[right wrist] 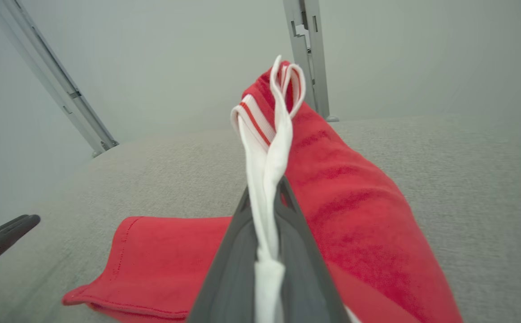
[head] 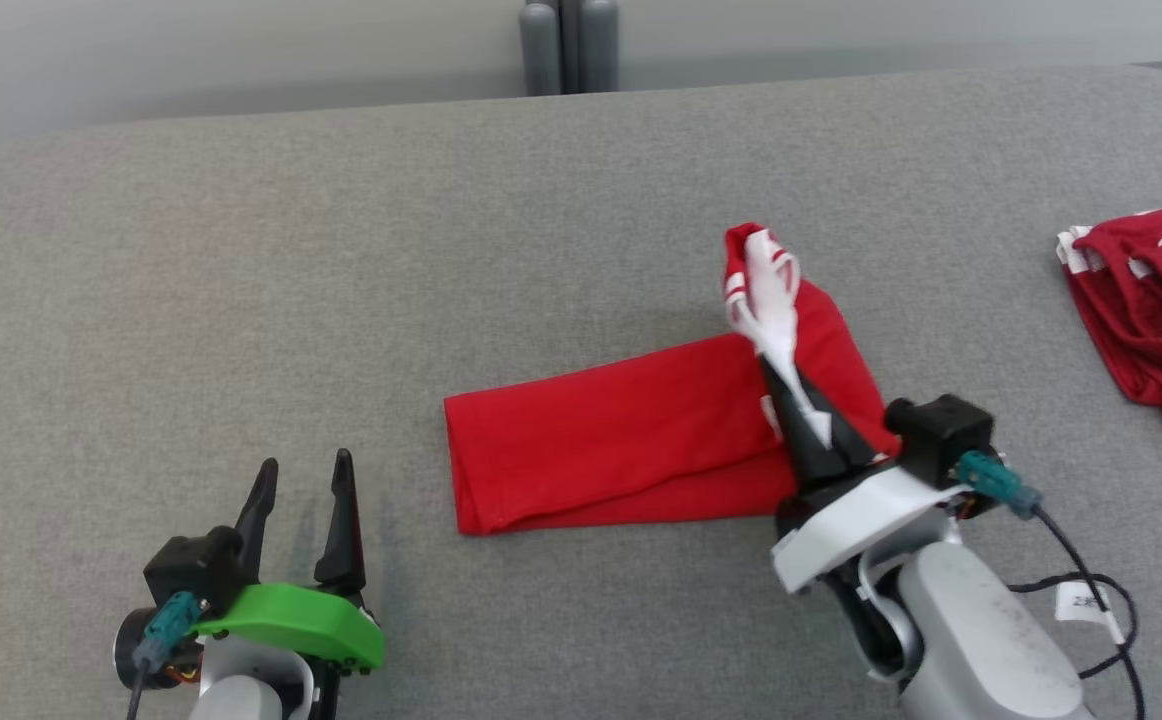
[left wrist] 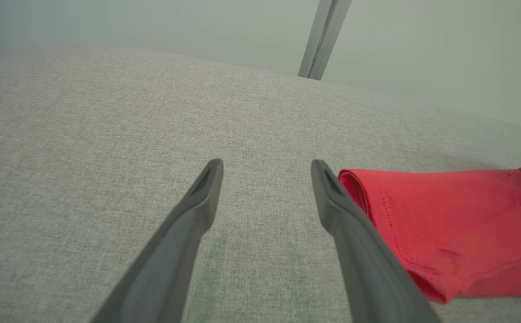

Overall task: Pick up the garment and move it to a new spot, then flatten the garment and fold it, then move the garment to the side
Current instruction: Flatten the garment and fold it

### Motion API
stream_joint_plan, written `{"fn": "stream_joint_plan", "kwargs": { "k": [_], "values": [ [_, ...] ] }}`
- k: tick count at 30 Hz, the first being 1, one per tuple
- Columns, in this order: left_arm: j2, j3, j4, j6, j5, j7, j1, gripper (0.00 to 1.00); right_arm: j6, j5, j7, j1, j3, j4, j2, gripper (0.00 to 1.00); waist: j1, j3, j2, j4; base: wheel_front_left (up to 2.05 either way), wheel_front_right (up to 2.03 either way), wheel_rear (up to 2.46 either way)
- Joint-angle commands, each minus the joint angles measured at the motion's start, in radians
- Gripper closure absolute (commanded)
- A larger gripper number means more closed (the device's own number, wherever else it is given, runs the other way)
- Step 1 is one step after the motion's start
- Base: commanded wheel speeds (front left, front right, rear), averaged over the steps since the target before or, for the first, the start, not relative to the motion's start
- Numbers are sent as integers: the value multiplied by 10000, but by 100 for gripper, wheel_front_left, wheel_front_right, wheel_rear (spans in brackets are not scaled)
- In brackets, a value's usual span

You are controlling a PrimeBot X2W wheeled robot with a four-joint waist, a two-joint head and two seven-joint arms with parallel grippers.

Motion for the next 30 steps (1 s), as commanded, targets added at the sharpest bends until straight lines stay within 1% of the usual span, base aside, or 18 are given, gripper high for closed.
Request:
{"fn": "stream_joint_plan", "kwargs": {
  "k": [1, 2, 4, 7, 13, 14, 15, 16, 18, 21, 26, 28, 30],
  "values": [
    [30, -54, 24, 27, -112, 4, 97, 0, -15, 319, -41, -167, 536, 77, -41, 100, 0, -60, 0, 316, 0, 0, 0],
    [30, -103, 35, 27, -120, 3, 97, 0, -15, 596, -42, -281, 988, 159, -42, 100, 0, -59, 0, 447, 0, 0, 0],
    [28, -347, -35, 27, 172, 3, 29, 0, -15, 1021, -42, -471, 1569, 330, -44, 100, 0, -59, 0, 696, 0, 0, 0],
    [39, -597, -117, 27, 257, 4, 49, 0, -15, 1730, -42, -876, 2409, 613, -39, 100, 0, -46, 0, 1090, 0, 0, 0],
    [33, -646, -192, 27, 239, 4, 113, 0, -15, 2867, -42, -1670, 3838, 1331, -41, 100, 0, -23, 0, 1485, 0, 0, 0],
    [31, -646, -183, 27, 228, 4, 110, 0, -15, 3028, -42, -1762, 3965, 1444, -46, 98, 0, -17, 0, 1504, 0, 0, 0],
    [31, -648, -168, 27, 232, 4, 94, 0, -15, 3231, -42, -1858, 4071, 1494, -53, 40, 0, -14, 0, 1517, 0, 0, 0],
    [31, -633, -158, 27, 247, 4, 85, 0, -15, 3305, -42, -1934, 4057, 1484, -48, 0, 0, -13, 0, 1510, 0, 0, 0],
    [31, -557, -173, 27, 284, 4, 22, 0, -15, 3339, -42, -2006, 3870, 1444, -51, 0, 0, 4, 0, 1434, 0, 0, 0],
    [25, -440, -242, 27, 302, 3, -53, 0, -15, 2803, -42, -1895, 3310, 1497, -54, 0, 0, 9, 0, 1146, 0, 0, 0],
    [35, -164, -315, 27, 582, 4, -97, 0, -15, 1087, -41, -1267, 1596, 1431, -45, 0, 0, -71, 0, 563, 0, 0, 0],
    [29, -52, -367, 27, 681, 3, -86, 0, -15, 153, -41, -959, 714, 1348, -43, 0, 0, -113, 0, 300, 0, 0, 0],
    [35, 36, -423, 27, 784, 3, -39, 0, -15, -406, -41, -584, -84, 1200, -37, 0, 0, -152, 0, 92, 0, 0, 0]
  ]
}}
